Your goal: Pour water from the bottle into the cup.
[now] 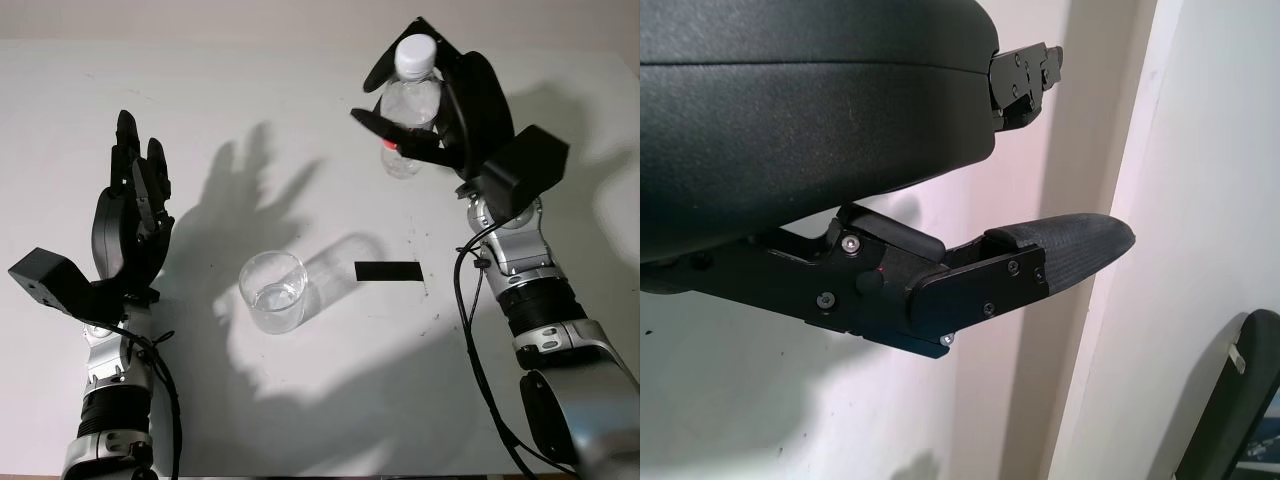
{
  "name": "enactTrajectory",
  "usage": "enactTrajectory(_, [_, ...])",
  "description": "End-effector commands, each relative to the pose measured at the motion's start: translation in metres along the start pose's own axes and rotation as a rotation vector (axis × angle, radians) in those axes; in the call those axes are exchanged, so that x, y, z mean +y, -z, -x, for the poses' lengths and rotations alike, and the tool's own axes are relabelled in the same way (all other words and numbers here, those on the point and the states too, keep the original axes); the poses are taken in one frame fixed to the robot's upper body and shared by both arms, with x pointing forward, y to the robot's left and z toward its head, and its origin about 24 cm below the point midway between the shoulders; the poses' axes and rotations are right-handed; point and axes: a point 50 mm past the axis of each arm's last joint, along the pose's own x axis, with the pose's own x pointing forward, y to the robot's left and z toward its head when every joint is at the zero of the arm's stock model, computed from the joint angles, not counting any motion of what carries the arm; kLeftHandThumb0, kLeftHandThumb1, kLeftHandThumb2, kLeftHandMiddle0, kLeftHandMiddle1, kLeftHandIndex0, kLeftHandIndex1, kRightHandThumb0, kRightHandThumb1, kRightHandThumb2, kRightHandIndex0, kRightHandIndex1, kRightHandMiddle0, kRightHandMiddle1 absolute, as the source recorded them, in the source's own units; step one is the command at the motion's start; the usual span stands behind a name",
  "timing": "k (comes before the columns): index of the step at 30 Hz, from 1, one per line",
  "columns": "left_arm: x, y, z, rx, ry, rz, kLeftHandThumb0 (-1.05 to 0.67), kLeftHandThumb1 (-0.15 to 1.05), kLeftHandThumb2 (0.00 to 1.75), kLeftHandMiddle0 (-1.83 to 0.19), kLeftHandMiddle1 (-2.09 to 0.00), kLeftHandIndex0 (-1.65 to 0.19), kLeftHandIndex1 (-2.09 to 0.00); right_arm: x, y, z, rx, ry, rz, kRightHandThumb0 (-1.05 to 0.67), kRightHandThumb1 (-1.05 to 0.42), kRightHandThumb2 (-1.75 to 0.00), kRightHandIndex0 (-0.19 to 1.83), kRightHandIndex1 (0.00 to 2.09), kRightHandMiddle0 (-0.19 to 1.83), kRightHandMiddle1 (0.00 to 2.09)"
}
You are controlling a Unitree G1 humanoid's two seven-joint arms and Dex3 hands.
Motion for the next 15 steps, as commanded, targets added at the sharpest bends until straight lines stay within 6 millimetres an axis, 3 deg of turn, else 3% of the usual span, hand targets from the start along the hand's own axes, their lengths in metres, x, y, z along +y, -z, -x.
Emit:
enactTrajectory(1, [0.001, 0.0, 0.004, 0.01, 0.002, -0.013, -0.69, 1.05, 0.72, 0.19, 0.0, 0.19, 0.0, -0.003, -0.008, 0.004, 0.005, 0.018, -0.068, -0.33, -1.05, -0.48, 1.23, 2.09, 0.94, 2.09])
enactTrajectory(15, [0.002, -0.001, 0.004, 0.015, 0.006, -0.022, -0.69, 1.05, 0.74, 0.19, 0.0, 0.19, 0.0, 0.003, -0.012, 0.025, 0.205, -0.007, -0.207, -0.35, -1.05, -0.53, 1.29, 2.09, 1.1, 2.09])
